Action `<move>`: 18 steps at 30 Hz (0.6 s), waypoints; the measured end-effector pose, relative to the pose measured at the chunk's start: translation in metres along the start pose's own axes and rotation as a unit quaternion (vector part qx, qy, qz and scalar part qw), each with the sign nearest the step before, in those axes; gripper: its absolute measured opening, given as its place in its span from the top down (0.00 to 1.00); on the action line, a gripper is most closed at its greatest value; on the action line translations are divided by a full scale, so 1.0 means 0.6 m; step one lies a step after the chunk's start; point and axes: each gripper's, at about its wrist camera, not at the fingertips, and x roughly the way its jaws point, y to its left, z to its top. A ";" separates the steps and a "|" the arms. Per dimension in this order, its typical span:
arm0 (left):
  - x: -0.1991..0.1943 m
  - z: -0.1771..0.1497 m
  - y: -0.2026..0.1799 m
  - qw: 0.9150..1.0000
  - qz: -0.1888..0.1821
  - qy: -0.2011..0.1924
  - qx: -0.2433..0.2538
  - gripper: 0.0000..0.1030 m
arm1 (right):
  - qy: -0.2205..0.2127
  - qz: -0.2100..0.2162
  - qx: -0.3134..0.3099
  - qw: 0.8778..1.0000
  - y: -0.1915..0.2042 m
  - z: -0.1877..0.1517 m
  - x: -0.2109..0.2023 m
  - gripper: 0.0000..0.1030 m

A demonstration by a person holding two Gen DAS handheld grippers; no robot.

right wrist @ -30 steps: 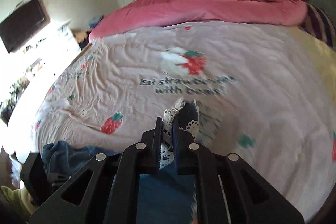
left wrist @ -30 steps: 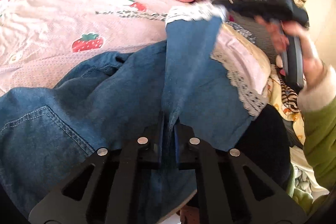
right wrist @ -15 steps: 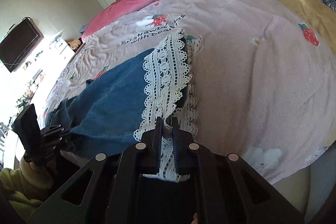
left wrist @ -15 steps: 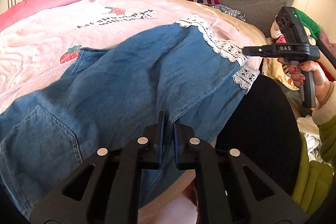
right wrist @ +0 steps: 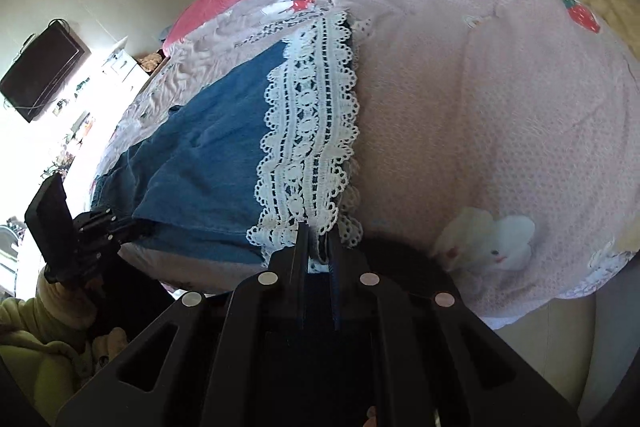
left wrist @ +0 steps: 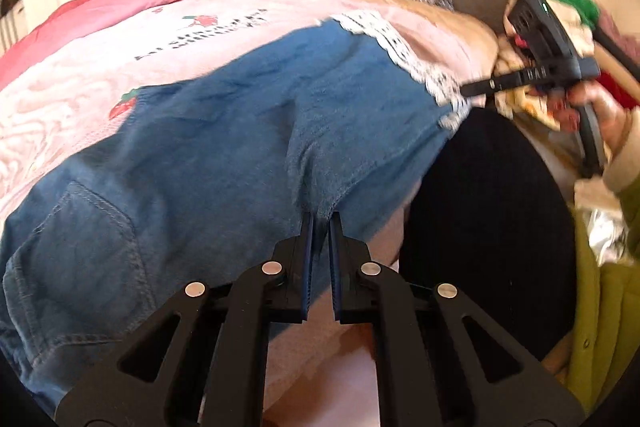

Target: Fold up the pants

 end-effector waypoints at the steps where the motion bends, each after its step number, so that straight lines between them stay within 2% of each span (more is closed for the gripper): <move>1: 0.004 -0.001 -0.005 1.000 -0.002 0.005 0.007 0.98 | 0.001 0.003 0.001 1.000 -0.002 -0.002 -0.002 0.90; 5: 0.021 -0.008 -0.012 0.999 -0.004 0.028 0.019 0.98 | -0.001 -0.012 0.009 1.000 -0.007 -0.009 -0.018 0.79; 8: 0.020 -0.008 -0.012 0.999 -0.010 0.032 0.021 0.98 | -0.031 -0.030 0.005 0.999 0.002 -0.005 -0.043 0.61; 11: 0.019 -0.012 -0.013 0.999 -0.008 0.038 0.024 0.98 | -0.045 -0.031 -0.055 0.997 0.053 0.002 -0.044 0.59; 14: 0.018 -0.015 -0.010 0.999 -0.008 0.040 0.017 0.98 | -0.029 -0.041 -0.134 0.990 0.104 -0.002 -0.021 0.57; 18: 0.010 -0.017 -0.005 0.999 -0.006 0.035 0.008 0.98 | 0.011 -0.084 -0.265 0.961 0.168 -0.035 0.027 0.57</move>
